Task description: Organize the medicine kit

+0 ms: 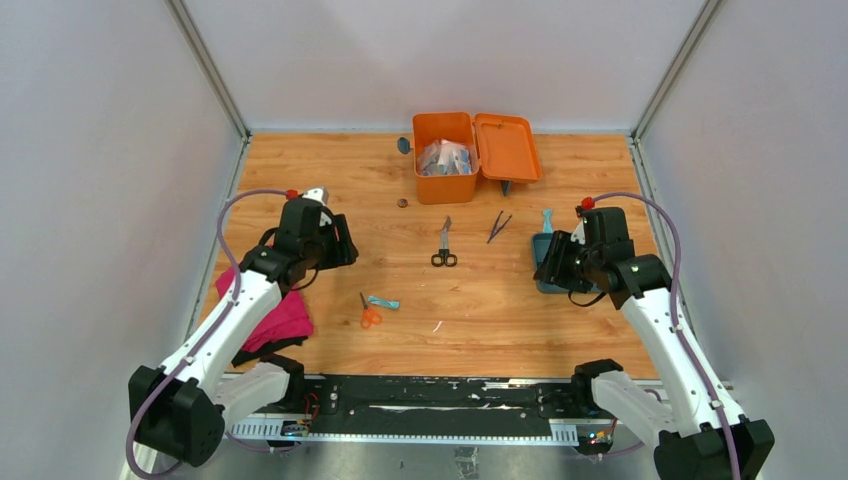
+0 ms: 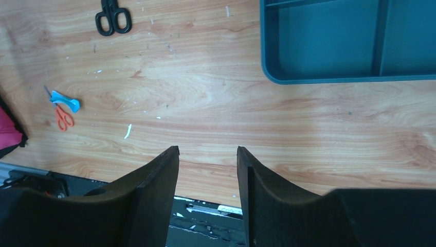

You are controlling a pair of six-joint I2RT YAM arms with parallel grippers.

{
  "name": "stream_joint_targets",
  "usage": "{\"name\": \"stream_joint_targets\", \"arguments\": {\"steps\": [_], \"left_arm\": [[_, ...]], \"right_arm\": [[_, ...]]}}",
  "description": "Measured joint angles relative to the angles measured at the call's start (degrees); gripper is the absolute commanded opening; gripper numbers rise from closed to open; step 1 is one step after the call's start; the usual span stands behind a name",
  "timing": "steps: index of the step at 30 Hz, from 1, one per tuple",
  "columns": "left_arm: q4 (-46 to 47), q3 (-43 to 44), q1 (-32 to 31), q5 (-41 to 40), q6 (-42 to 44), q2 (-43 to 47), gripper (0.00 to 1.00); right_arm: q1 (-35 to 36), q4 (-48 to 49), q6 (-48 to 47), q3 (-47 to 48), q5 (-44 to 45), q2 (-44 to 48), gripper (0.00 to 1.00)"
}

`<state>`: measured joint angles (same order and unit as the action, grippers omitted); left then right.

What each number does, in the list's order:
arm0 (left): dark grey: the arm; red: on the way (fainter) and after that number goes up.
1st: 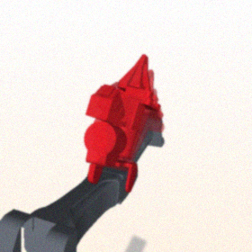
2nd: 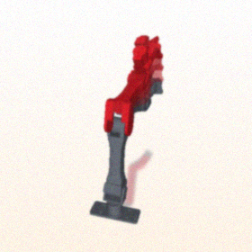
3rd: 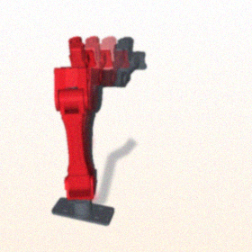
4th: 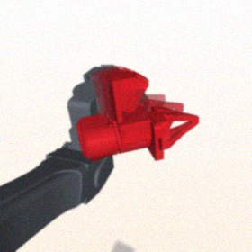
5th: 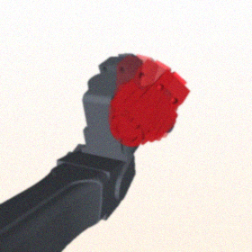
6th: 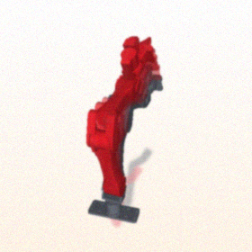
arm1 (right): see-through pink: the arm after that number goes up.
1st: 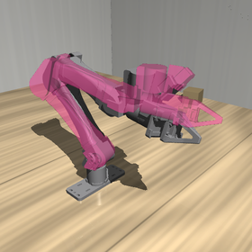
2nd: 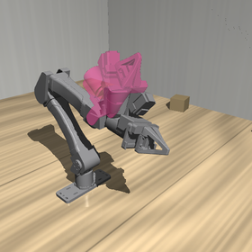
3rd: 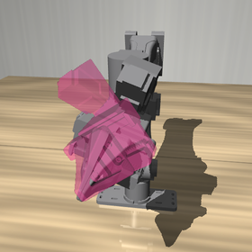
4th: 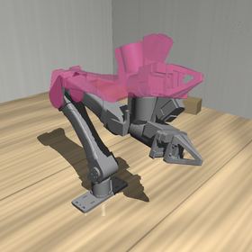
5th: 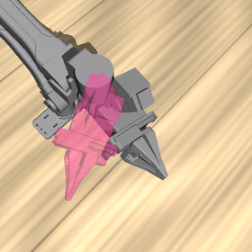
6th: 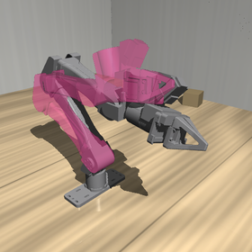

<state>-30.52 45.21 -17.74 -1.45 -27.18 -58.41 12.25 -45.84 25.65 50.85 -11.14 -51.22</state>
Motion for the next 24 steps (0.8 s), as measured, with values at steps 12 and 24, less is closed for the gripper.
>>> {"name": "stream_joint_targets", "arguments": {"steps": [12, 24], "left_arm": [[-0.1, 5.5, 0.0, -0.6, 2.6, -2.5, 0.63], [6.7, 4.3, 0.0, 0.2, 0.4, -7.8, 0.62]], "right_arm": [[0.0, 0.0, 0.1, 0.0, 5.2, 0.0, 0.53], [0.0, 0.0, 0.6, -0.1, 2.8, -0.1, 0.52]]}}
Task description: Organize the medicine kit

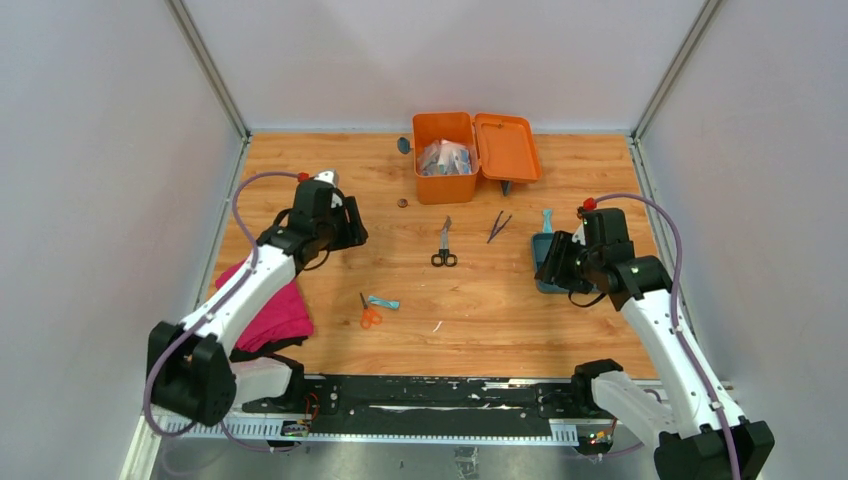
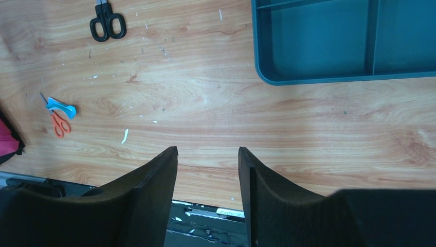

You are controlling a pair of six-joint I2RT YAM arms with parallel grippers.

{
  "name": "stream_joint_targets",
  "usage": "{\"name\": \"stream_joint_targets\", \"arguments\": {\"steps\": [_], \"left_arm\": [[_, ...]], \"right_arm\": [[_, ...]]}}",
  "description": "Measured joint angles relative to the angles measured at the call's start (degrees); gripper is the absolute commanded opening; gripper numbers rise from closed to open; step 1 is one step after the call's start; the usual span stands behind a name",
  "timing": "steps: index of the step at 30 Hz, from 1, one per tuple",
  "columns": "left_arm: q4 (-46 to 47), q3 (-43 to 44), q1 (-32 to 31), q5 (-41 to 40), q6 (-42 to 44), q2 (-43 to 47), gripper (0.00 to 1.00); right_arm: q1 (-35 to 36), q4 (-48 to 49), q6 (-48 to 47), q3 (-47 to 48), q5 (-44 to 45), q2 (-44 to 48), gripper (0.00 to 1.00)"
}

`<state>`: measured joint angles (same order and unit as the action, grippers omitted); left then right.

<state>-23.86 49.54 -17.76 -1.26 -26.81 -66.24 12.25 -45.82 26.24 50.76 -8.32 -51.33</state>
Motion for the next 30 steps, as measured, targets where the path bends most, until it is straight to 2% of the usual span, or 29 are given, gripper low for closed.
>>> {"name": "stream_joint_targets", "arguments": {"steps": [8, 17, 23, 30], "left_arm": [[5.9, 9.0, -1.3, -2.1, -1.5, -17.6, 0.63], [7.1, 29.8, -1.9, -5.8, -1.1, -40.2, 0.63], [4.3, 38.1, -3.1, -7.5, -0.6, -49.5, 0.64], [1.4, 44.5, -4.7, -8.7, -0.1, -55.0, 0.64]], "right_arm": [[0.0, 0.2, 0.2, -2.6, -1.6, 3.4, 0.52], [0.0, 0.4, -0.3, -4.4, -2.5, 4.0, 0.52], [0.0, 0.6, -0.7, -5.4, -2.6, 4.4, 0.52], [0.0, 0.9, -1.2, -6.7, -2.7, 4.4, 0.52]]}}
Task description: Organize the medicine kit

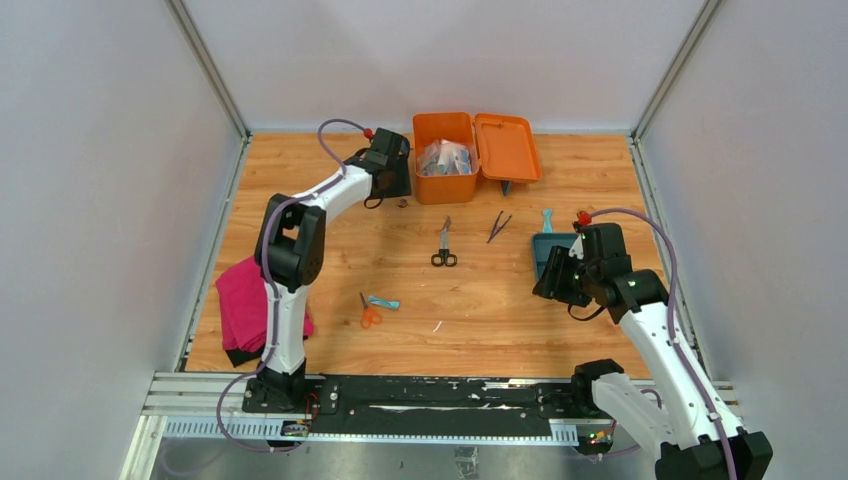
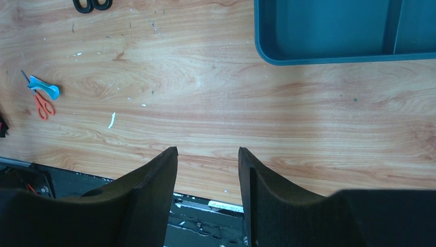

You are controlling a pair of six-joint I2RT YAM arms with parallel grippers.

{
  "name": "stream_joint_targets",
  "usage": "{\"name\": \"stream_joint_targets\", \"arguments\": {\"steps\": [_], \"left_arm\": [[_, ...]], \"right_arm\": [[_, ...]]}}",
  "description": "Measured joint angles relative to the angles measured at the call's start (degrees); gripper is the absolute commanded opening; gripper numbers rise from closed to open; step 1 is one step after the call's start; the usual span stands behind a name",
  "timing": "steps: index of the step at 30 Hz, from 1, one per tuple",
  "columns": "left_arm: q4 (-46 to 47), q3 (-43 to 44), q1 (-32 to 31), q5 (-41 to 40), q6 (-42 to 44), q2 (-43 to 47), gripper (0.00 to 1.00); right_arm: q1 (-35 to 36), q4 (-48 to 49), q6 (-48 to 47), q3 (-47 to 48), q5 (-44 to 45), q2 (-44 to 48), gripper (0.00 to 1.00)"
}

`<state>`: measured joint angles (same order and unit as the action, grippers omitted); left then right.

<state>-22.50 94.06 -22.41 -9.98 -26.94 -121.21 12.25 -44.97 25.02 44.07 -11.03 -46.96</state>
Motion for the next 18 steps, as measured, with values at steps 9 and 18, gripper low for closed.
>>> {"name": "stream_joint_targets", "arguments": {"steps": [9, 18], "left_arm": [[-2.5, 3.3, -1.2, -2.3, 1.1, -3.9, 0.64], [-3.5, 4.8, -1.6, -2.7, 1.9, -6.4, 0.64]], "right_arm": [[0.0, 0.0, -0.7, -0.1, -0.5, 0.0, 0.52], [0.0, 0.4, -0.7, -0.5, -0.6, 0.0, 0.52]]}}
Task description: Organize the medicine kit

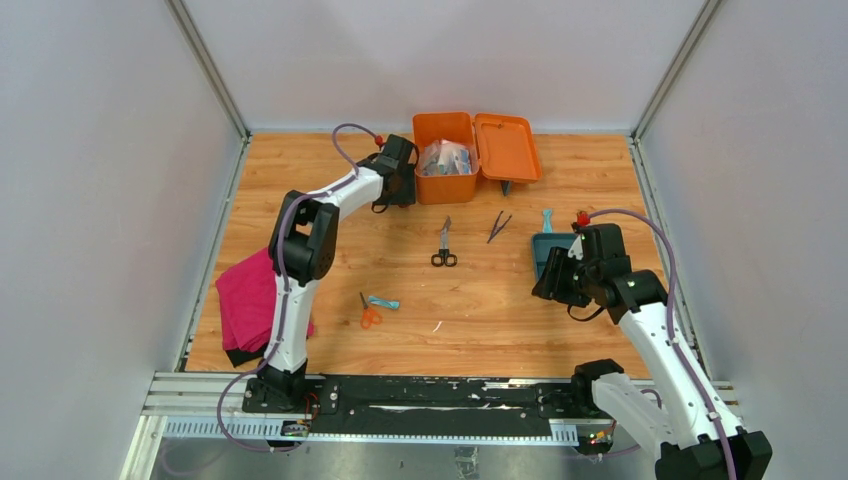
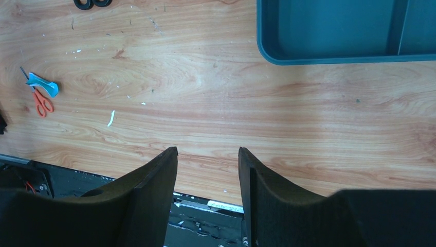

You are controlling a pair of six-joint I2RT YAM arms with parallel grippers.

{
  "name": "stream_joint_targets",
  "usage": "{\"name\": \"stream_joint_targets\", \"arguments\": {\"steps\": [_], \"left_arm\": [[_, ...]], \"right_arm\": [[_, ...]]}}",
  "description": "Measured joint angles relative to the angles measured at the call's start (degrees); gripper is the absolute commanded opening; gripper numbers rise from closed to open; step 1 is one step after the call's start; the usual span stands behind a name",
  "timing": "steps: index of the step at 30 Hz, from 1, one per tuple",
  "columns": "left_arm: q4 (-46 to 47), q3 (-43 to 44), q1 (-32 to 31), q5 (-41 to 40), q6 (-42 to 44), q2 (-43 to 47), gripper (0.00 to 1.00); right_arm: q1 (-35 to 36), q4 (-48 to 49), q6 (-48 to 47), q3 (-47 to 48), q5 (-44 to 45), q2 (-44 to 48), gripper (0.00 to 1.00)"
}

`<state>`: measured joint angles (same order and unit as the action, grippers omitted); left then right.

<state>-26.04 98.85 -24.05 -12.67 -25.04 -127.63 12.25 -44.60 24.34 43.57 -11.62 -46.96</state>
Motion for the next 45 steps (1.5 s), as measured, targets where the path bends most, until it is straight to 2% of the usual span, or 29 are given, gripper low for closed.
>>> {"name": "stream_joint_targets", "arguments": {"steps": [6, 11, 21, 30, 38, 45], "left_arm": [[-0.3, 1.3, -0.7, 0.0, 0.2, -1.1, 0.61], [-0.3, 2.5, -0.8, -0.3, 0.5, -2.0, 0.50], [-0.2, 2.5, -0.8, -0.7, 1.1, -2.2, 0.34], [0.4, 1.7, -0.9, -0.7, 1.0, -1.8, 0.29], [0.0, -8.7, -0.9, -1.6, 1.1, 7.7, 0.29], [1.4, -19.6, -0.9, -1.5, 1.0, 24.6, 0.28]], "right_arm": [[0.0, 0.0, 0.0, -0.1, -0.4, 0.0, 0.52], [0.0, 0.0, 0.0, -0.1, -0.4, 0.0, 0.52], [0.0, 0.0, -0.1, -0.1, -0.4, 0.0, 0.52], [0.0, 0.0, -0.1, -0.1, -0.4, -0.1, 0.52], [0.0, 0.0, -0.1, -0.1, -0.4, -0.1, 0.52], [0.0, 0.0, -0.1, 0.0, -0.2, -0.1, 0.52]]}}
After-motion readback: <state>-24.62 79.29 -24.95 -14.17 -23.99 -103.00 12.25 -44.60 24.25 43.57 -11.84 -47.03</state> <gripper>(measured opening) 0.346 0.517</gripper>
